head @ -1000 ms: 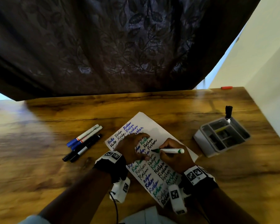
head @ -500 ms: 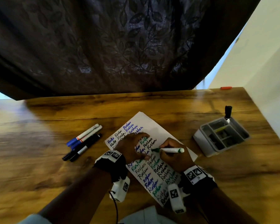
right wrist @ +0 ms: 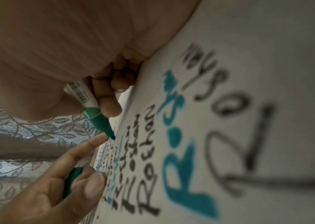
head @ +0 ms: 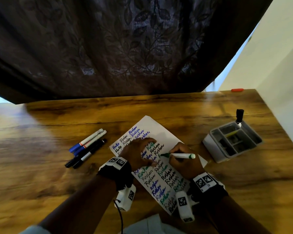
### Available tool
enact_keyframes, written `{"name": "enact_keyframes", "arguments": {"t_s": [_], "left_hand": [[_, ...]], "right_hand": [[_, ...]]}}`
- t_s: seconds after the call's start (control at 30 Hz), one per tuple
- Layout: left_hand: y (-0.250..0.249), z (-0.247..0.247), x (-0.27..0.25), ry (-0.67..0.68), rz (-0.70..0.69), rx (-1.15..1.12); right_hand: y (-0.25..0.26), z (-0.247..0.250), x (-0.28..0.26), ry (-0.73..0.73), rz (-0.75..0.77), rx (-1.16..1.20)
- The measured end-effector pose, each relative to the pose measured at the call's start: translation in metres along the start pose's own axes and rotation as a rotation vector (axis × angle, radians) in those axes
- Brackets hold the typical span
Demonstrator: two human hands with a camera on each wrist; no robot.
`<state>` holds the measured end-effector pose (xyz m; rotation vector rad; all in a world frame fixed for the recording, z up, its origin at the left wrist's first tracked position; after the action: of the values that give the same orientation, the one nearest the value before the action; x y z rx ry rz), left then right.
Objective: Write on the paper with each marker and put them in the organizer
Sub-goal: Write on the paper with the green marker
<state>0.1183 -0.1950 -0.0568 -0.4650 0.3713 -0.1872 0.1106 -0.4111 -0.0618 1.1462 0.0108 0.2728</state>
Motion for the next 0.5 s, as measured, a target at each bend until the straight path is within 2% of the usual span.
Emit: {"name": "enact_keyframes", "arguments": {"t_s": [0.2,0.5], "left_hand": [[0.0008,-0.0004,0.0006,0.010,0.009,0.016],[-0.0019,0.0012,-0.0004,0.008,0.008,0.010]], "right_hand": [[-0.0027,0.0000,0.0000,-0.027,-0.037,0.032],[-0.0047,0.0010,-0.0005,-0.051,-0.005,-0.004]]}}
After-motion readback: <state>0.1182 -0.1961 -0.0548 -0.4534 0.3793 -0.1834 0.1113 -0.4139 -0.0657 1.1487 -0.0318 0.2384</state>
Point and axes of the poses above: each hand's wrist, its own x-axis towards the middle knuckle, its own z-axis out of the back of the hand, y = z × x, the point moved 4 cm from there along x, towards the middle knuckle, and after that the axes turned 10 degrees about x, right-handed, at the moved point
